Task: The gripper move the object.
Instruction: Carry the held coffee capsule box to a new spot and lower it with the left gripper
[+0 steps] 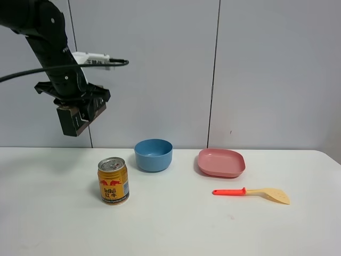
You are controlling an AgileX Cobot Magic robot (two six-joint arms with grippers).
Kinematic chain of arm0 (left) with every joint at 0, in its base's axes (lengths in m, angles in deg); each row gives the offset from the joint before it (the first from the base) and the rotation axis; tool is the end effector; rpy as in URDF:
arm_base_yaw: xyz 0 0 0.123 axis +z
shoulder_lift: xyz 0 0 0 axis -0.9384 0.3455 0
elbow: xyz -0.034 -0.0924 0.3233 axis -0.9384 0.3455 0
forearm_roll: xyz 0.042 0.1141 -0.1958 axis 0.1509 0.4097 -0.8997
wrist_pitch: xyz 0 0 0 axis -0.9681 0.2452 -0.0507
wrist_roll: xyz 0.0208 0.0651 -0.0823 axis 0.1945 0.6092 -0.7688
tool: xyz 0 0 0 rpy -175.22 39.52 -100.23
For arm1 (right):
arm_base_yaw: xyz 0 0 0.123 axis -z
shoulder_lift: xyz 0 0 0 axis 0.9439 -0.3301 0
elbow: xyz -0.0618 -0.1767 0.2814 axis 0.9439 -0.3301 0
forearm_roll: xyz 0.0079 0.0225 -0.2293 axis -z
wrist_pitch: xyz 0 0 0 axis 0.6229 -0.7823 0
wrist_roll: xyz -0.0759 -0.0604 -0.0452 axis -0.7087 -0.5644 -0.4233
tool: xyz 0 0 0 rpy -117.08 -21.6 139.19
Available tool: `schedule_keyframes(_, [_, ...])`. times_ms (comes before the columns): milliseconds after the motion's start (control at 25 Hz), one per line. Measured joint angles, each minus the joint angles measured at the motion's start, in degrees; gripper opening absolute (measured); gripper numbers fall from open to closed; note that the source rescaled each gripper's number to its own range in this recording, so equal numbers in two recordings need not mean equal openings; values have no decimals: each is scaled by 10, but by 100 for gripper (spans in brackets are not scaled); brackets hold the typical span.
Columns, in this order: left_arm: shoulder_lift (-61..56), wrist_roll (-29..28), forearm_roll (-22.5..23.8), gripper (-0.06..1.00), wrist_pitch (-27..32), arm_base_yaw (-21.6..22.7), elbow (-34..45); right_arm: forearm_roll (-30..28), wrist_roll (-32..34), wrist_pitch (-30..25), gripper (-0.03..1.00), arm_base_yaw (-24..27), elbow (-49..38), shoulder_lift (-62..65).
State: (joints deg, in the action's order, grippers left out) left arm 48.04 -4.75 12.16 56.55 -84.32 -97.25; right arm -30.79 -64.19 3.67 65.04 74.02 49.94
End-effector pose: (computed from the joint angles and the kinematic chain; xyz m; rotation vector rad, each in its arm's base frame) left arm 0.4467 -0.1086 0.2865 0.2581 2.5563 -0.0251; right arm -0.0639 -0.0040 0.2595 -0.0701 2.0482 0.1111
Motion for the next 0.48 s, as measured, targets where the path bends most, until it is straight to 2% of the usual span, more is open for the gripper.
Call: schedule_keyframes(480, [113,215,-9,2,-80,4,0,0,0,0,100,0,0,0])
